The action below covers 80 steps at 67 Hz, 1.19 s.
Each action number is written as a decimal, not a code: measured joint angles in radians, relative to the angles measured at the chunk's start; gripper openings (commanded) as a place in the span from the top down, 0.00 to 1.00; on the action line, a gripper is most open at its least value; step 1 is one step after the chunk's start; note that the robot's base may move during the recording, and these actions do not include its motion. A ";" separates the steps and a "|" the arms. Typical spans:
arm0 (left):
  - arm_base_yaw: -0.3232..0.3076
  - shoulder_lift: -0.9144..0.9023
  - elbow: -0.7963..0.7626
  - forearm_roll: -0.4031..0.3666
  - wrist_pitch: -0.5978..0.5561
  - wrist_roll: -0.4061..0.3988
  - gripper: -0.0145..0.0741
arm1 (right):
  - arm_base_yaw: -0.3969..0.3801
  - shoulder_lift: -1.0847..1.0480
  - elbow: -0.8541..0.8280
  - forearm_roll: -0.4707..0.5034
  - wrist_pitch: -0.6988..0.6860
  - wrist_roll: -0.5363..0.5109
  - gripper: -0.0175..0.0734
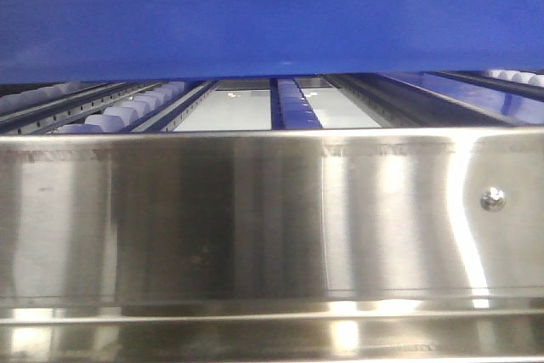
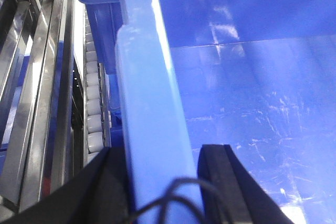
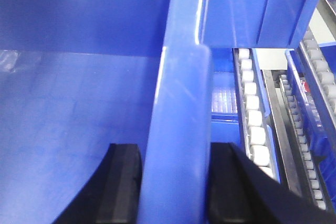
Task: Move blue bin to conveyor side
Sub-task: 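Lift the blue bin with both grippers clear of the shelf, then hold the bin in both grippers while the base turns away from the shelf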
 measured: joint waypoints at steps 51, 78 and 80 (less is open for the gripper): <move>0.000 -0.002 0.000 0.006 0.000 0.000 0.85 | 0.000 0.003 0.000 0.004 -0.008 0.000 0.89; 0.000 -0.002 0.000 0.006 -0.005 0.000 0.85 | 0.000 0.003 0.000 0.004 -0.008 0.000 0.89; 0.000 -0.002 0.000 0.006 -0.005 0.000 0.85 | 0.000 0.003 0.000 0.004 -0.008 0.000 0.89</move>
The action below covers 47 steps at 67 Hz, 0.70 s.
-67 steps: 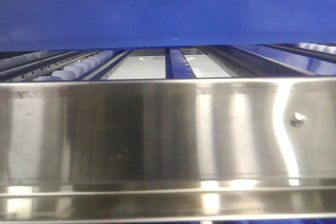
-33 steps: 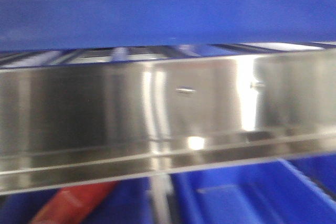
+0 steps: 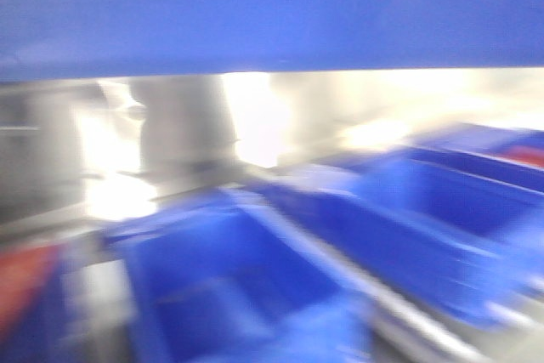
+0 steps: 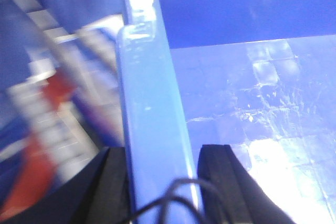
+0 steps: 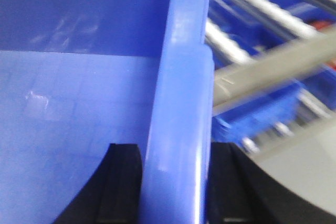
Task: Move blue bin to conveyor side
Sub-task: 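Hold the bin in both grippers while the base turns away from the shelf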
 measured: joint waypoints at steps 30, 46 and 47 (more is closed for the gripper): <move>0.000 0.002 0.000 0.000 0.000 0.000 0.85 | 0.000 0.000 0.000 0.000 0.000 0.000 0.89; 0.000 0.002 0.000 -0.002 -0.001 0.000 0.85 | 0.000 0.000 0.000 -0.002 0.000 0.000 0.89; 0.000 0.002 0.000 -0.002 -0.001 0.000 0.85 | 0.000 0.000 0.000 -0.002 0.000 0.000 0.89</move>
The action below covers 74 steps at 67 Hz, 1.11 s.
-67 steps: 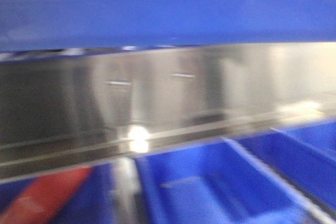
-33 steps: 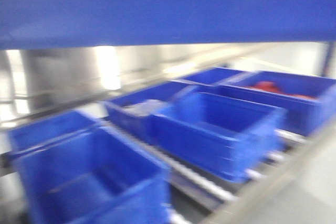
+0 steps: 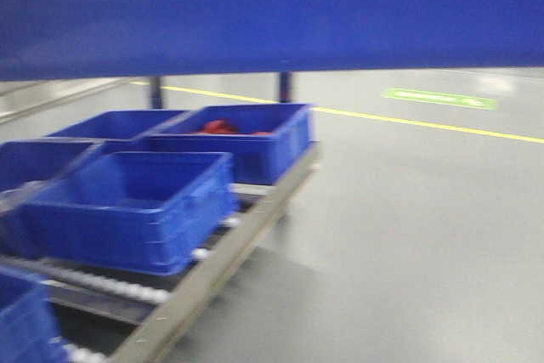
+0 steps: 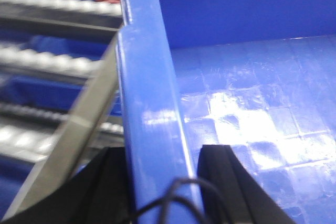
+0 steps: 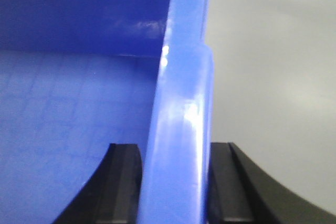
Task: Move blue bin to conveyor side
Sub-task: 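Hold the bin in both grippers while the base turns away from the shelf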
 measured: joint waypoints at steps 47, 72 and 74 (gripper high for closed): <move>0.000 0.000 0.000 -0.002 0.000 0.000 0.85 | 0.000 0.000 0.000 0.000 0.006 0.000 0.89; 0.000 0.000 0.000 -0.002 0.000 0.000 0.85 | 0.000 0.000 0.000 -0.002 0.006 0.000 0.89; 0.000 0.000 0.000 -0.002 0.000 0.000 0.85 | 0.000 0.000 0.000 -0.002 0.006 0.000 0.89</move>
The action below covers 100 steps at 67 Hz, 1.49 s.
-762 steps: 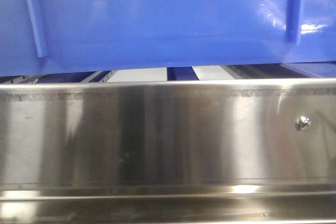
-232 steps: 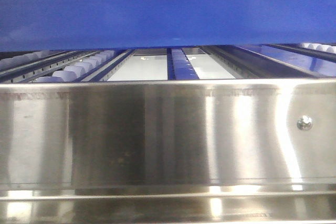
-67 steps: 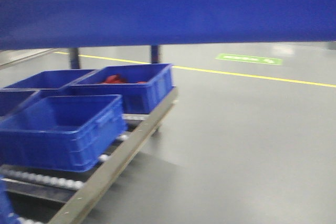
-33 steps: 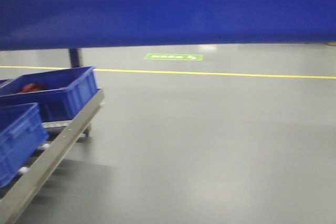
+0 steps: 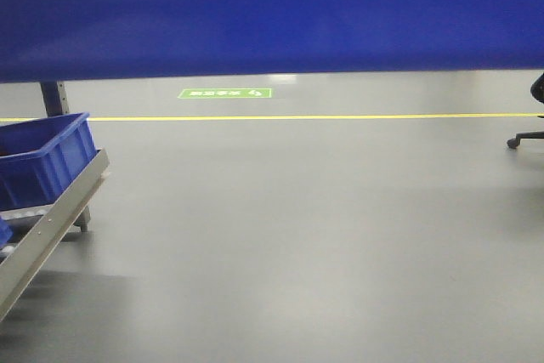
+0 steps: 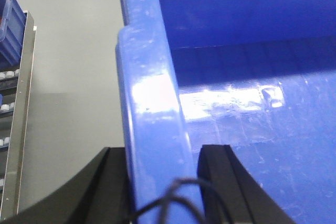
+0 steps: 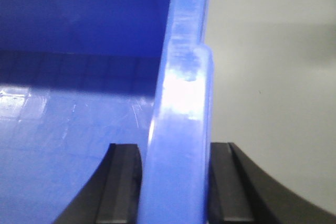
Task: Move blue bin to conveyor side
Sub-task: 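Hold the bin in both grippers while the base turns away from the shelf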
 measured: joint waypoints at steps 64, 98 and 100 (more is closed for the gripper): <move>0.000 0.000 0.000 0.000 0.006 0.000 0.85 | 0.000 -0.004 0.000 0.002 0.007 0.001 0.89; 0.000 0.000 0.000 0.000 0.006 0.000 0.85 | 0.000 -0.004 0.000 0.002 0.007 0.001 0.89; 0.000 0.000 0.000 0.000 0.006 0.000 0.85 | 0.000 -0.004 0.000 0.002 0.007 0.001 0.89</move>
